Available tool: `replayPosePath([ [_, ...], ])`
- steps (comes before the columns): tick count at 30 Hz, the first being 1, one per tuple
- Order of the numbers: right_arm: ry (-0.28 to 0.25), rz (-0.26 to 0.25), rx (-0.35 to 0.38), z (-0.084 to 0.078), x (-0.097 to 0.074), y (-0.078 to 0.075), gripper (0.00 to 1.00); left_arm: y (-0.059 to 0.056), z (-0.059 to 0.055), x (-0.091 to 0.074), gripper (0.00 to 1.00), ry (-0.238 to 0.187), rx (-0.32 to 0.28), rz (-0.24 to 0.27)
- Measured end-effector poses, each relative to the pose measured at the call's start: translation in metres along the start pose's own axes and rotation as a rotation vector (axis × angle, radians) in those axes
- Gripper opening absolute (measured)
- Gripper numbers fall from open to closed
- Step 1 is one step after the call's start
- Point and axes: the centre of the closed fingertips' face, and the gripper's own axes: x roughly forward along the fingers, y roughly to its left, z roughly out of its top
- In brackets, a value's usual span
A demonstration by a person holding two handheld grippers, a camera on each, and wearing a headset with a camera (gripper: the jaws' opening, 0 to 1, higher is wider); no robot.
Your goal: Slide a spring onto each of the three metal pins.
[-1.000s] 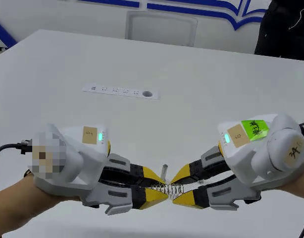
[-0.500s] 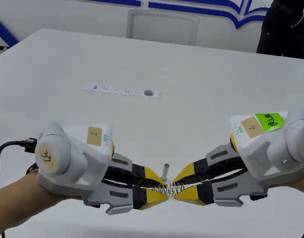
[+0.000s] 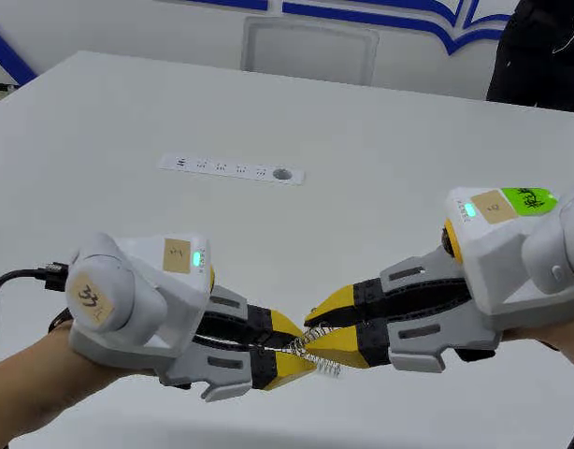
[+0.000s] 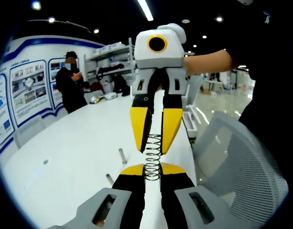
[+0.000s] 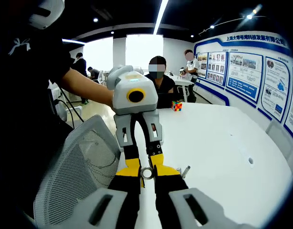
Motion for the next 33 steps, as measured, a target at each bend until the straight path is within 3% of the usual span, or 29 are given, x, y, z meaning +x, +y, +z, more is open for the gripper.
replayPosePath([
  [7, -0.046, -0.002, 0.037, 0.008, 0.004, 0.0, 0.11, 0.0, 0.003, 0.0, 0.1, -0.019, -0.019, 0.007],
  [12, -0.084, -0.007, 0.077, 0.017, 0.004, -0.003, 0.11, 0.001, 0.011, 0.0, 0.1, -0.056, -0.047, 0.016],
  [17, -0.08, -0.022, 0.058, 0.018, 0.004, -0.004, 0.11, 0.004, 0.011, -0.001, 0.1, -0.057, -0.052, 0.024],
  [20, -0.086, -0.026, 0.067, 0.019, 0.006, -0.005, 0.11, 0.0, 0.011, -0.002, 0.11, -0.068, -0.146, -0.002],
  [25, -0.098, -0.05, 0.072, 0.023, 0.005, -0.009, 0.11, 0.008, 0.014, -0.006, 0.12, -0.088, -0.14, 0.031],
  [28, -0.108, -0.056, 0.075, 0.026, 0.004, -0.012, 0.11, 0.013, 0.017, -0.008, 0.13, -0.121, -0.205, 0.039],
  [33, -0.125, -0.078, 0.072, 0.031, -0.004, -0.023, 0.11, 0.017, 0.016, -0.011, 0.15, -0.115, -0.189, 0.069],
])
